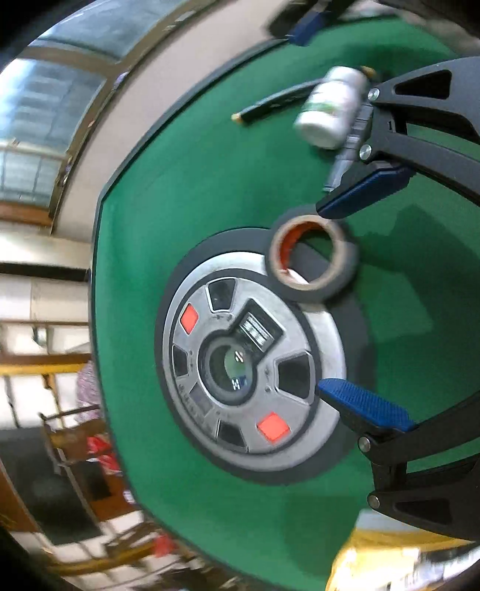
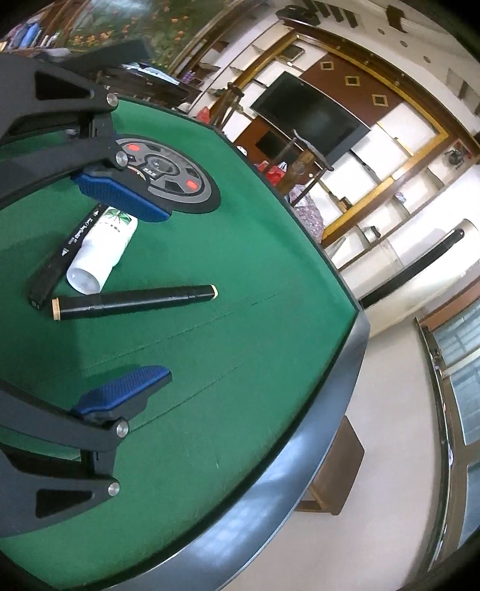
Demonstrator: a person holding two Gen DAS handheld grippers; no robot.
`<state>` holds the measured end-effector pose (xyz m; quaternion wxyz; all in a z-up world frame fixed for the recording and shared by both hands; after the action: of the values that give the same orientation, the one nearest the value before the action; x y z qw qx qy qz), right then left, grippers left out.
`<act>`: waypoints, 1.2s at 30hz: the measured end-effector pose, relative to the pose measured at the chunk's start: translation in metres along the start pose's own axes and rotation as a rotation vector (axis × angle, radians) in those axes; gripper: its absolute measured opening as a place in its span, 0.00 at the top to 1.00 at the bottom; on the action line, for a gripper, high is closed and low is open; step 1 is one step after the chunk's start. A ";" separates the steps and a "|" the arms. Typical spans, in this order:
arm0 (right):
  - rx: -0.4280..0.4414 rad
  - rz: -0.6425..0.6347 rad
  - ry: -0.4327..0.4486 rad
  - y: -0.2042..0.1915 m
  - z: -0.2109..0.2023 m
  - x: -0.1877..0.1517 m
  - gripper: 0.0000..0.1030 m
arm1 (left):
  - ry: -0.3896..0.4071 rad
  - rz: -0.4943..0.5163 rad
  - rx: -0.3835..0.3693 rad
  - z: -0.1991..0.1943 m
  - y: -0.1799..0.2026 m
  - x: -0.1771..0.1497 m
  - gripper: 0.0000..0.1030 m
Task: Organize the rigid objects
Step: 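Move the left tool to the black-and-red tape roll and grasp it, then grasp the green-label white bottle with the right tool while the left tool holds the tape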
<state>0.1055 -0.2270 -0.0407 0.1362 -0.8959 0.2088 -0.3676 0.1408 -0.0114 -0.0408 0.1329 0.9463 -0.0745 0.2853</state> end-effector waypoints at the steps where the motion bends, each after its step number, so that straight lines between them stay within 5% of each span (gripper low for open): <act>1: -0.004 -0.007 -0.001 -0.001 0.000 -0.001 0.23 | 0.001 -0.008 -0.004 0.005 0.000 0.003 0.12; 12: -0.020 -0.049 -0.032 -0.005 0.007 -0.008 0.23 | 0.050 0.078 -0.004 0.019 0.017 0.014 0.13; 15: -0.028 -0.049 -0.037 -0.005 0.009 -0.008 0.23 | 0.033 0.064 -0.057 0.015 0.022 0.012 0.30; 16: -0.029 -0.047 -0.040 -0.004 0.009 -0.008 0.23 | 0.028 0.074 -0.068 0.014 0.026 0.011 0.42; 19: -0.036 -0.047 -0.044 -0.003 0.010 -0.009 0.23 | 0.018 0.140 -0.050 0.008 0.037 0.010 0.51; 22: -0.040 -0.050 -0.045 -0.002 0.011 -0.009 0.23 | -0.026 0.128 -0.102 0.003 0.040 0.004 0.87; 27: -0.039 -0.043 -0.057 0.000 0.012 -0.010 0.23 | -0.045 0.167 -0.099 -0.005 0.047 -0.013 0.88; 31: -0.035 -0.036 -0.061 0.001 0.012 -0.011 0.23 | 0.003 0.105 -0.104 -0.014 0.042 -0.006 0.83; 32: -0.035 -0.035 -0.061 0.000 0.011 -0.011 0.23 | 0.001 0.116 -0.095 -0.012 0.042 -0.005 0.75; 36: -0.031 -0.036 -0.065 -0.001 0.012 -0.011 0.23 | -0.048 0.217 -0.044 0.009 0.055 -0.010 0.74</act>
<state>0.1075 -0.2202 -0.0554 0.1225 -0.9130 0.1936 -0.3374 0.1250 -0.0660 -0.0421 0.1200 0.9361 -0.1859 0.2736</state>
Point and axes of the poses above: each gripper's, at about its wrist camera, not at the fingertips, and z roughly the way its jaws point, y to its right, x to its top, the point moved 7 cm from there along z, roughly the way its jaws point, and after that the axes turned 8 degrees about -x, right-handed, at the moved point
